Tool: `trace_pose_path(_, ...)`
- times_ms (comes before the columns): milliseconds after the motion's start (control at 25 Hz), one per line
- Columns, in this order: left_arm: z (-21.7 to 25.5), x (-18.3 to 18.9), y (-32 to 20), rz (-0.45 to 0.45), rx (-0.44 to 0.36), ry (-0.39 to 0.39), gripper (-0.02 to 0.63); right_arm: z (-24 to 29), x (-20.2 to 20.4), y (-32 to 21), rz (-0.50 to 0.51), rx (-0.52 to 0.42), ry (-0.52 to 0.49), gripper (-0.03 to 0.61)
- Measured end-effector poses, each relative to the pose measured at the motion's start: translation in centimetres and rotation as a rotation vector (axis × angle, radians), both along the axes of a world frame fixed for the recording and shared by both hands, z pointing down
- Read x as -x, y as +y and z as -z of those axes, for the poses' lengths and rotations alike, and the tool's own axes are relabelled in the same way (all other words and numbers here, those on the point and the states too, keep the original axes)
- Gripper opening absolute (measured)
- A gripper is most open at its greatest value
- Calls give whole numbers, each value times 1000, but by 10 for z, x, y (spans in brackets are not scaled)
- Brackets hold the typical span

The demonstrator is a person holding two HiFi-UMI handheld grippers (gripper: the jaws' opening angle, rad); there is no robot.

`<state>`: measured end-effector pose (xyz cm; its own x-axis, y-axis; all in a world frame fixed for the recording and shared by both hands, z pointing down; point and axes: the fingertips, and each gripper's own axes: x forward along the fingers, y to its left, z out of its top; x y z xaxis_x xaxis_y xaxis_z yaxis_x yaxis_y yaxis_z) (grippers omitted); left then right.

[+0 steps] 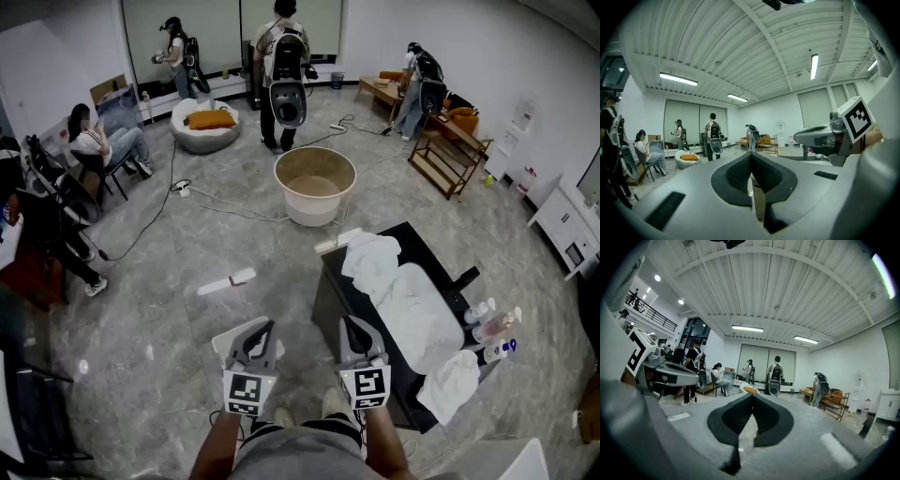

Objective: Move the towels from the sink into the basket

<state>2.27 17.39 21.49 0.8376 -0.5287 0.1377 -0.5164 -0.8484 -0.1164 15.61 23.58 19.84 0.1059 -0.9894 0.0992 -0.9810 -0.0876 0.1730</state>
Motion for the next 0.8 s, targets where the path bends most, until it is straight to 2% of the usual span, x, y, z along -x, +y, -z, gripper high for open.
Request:
trace_pose_path(200,3,-4,-2,-9,22,14,9,-2,-6,-1,-28,12,-19,-2)
trace_pose_path(640,2,-21,-1,-120,8,23,9,-3,-26,19,-161,11,-28,0)
trace_pose_path(800,-1,-39,-4,-163,14,28,9,-6,-39,24,-205,19,-20,-1)
